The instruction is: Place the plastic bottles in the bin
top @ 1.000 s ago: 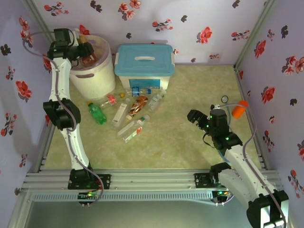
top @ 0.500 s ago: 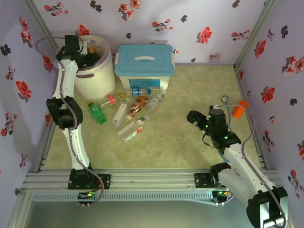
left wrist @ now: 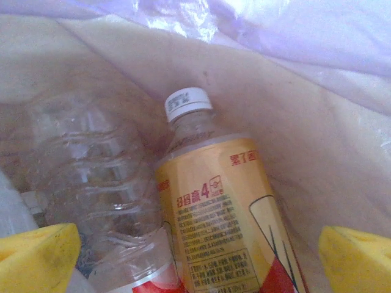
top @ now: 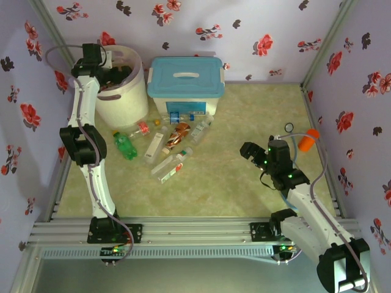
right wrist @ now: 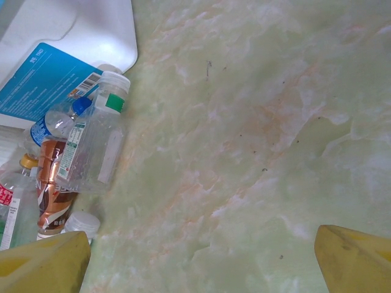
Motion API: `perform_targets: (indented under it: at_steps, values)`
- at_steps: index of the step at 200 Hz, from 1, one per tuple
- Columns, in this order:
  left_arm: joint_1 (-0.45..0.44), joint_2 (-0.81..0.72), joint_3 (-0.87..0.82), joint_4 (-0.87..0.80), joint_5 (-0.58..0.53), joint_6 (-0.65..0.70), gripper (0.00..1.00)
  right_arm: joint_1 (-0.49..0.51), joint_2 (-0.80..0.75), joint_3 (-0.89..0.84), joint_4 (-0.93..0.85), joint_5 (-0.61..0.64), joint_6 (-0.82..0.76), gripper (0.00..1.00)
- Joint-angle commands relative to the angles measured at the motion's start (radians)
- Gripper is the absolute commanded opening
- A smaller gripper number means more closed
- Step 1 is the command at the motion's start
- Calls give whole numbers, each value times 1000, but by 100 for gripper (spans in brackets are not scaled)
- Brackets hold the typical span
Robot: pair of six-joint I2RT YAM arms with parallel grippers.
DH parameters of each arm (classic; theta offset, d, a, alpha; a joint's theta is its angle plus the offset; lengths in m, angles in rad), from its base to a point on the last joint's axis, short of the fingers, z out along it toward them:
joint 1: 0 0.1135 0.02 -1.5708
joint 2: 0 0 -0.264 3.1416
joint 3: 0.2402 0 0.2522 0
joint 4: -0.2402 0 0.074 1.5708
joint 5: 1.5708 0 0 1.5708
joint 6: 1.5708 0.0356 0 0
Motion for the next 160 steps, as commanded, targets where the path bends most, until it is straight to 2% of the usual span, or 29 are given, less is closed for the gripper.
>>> perform_targets:
  at_steps: [1,45,78,105,128,160]
  values:
    - [0,-63,59,-20,20,20,100,-7,-18,-7,11,7,-2,95]
    - [1,-178,96,-23,0,43,100,-7,-19,-2,10,9,-3,95]
    - [1,-300,162,-124,-70,83,100,-6,7,8,25,4,-12,95]
    - [-28,-465,83,-156,-136,134,100,-8,55,30,44,-1,-31,95]
    - [-114,-643,-107,-132,-152,121,99,-9,103,50,61,0,-44,95]
    - [-343,-803,-382,-100,-195,126,97,-9,156,90,68,-25,-54,96]
